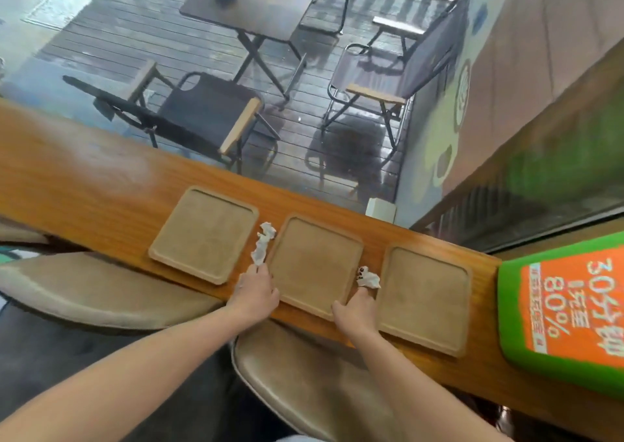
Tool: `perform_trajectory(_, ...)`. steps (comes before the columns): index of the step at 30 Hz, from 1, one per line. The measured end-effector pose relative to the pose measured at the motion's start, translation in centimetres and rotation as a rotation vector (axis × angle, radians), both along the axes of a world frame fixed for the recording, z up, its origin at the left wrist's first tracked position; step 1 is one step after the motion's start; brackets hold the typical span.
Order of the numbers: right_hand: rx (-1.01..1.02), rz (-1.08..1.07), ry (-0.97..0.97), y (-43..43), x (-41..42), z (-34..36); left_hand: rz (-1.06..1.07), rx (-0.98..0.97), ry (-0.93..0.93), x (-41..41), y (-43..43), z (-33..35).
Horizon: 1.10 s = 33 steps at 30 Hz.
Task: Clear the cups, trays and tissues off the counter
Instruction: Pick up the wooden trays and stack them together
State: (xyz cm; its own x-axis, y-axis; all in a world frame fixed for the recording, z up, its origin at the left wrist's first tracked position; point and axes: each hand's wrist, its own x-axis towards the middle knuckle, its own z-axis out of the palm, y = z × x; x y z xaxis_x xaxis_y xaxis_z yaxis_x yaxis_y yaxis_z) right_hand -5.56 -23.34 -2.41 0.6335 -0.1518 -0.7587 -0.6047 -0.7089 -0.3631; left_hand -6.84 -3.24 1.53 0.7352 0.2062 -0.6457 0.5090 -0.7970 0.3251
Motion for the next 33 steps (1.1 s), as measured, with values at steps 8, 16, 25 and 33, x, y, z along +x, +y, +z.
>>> perform_trajectory(8, -0.017, -0.092, 0.017, 1.7, 0.0, -1.0, 0.039, -0.028, 0.032, 1.9, 1.5, -2.6)
perform_trajectory(16, -0.023, -0.208, -0.011, 2.5, -0.5, -1.6, 0.120, -0.101, 0.057, 3.0, 2.5, -3.7)
perform_trajectory(25, 0.186, -0.575, 0.098, 1.7, 1.5, -2.5, 0.444, -0.399, 0.207, 3.5, 2.4, -4.8)
perform_trajectory(33, 0.341, -0.586, 0.063, 2.9, 2.6, 0.9, 0.518, -0.751, 0.224, 5.2, 5.6, -1.4)
